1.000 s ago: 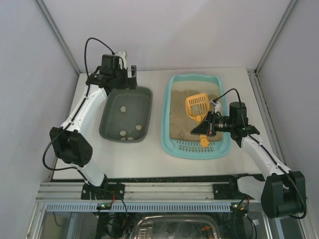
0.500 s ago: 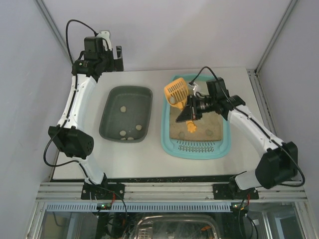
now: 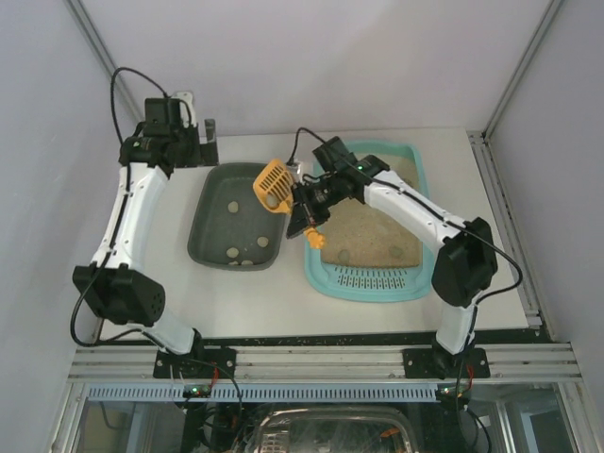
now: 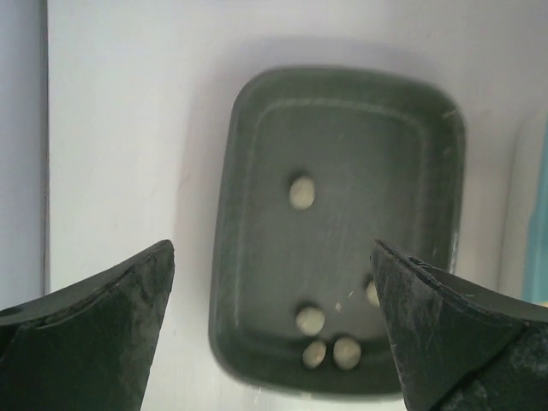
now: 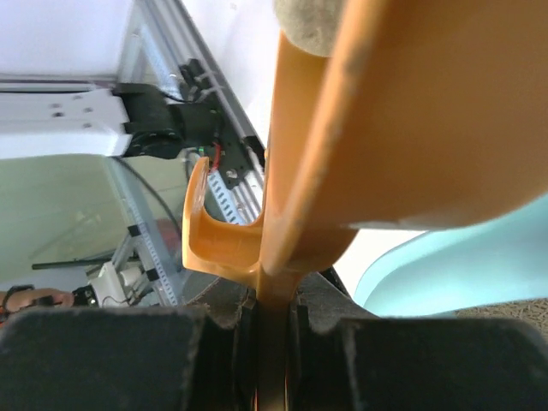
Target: Clean the litter box
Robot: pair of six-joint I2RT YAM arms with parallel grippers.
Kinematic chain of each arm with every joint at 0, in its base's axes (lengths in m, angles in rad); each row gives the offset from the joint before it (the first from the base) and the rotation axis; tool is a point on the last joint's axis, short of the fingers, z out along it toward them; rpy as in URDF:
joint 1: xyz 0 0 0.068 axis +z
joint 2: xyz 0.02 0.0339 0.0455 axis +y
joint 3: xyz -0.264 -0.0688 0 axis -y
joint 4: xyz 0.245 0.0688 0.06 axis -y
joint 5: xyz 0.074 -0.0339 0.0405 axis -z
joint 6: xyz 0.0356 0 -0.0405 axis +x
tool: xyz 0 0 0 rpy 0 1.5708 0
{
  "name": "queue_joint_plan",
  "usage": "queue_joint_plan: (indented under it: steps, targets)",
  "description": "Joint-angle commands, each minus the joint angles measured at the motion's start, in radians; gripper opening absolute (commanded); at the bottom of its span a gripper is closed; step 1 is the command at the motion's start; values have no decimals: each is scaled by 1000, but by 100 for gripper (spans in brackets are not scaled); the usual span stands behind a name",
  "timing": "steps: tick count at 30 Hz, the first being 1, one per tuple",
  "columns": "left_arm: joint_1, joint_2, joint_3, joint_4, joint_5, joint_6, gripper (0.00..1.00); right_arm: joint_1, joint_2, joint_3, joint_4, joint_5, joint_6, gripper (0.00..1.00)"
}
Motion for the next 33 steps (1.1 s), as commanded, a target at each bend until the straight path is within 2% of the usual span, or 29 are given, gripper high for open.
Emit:
queue_joint_plan:
  steps: [1, 9, 14, 18, 23, 26, 30, 33]
  targets:
    - [80, -171, -151, -11, 76, 39, 100, 87, 87, 127, -158, 222, -25, 0]
    - [228, -189, -162, -101, 200, -4, 100, 275, 377, 529, -506, 763, -28, 0]
    - [234, -197, -200, -106, 238, -15, 100, 324, 407, 556, -530, 1075, -39, 0]
    - [239, -192, -214, -95, 251, -40, 100, 341, 434, 557, -519, 1242, -36, 0]
    - [244, -175, -191, -69, 285, -34, 100, 354, 506, 640, -514, 1271, -30, 0]
    - [243, -153, -158, -67, 293, -61, 100, 349, 491, 705, -522, 1211, -7, 0]
    - [244, -144, -119, -70, 302, -97, 100, 289, 261, 594, -426, 1025, -44, 0]
    - [239, -173, -151, -26, 289, -106, 100, 219, 98, 505, -423, 856, -36, 0]
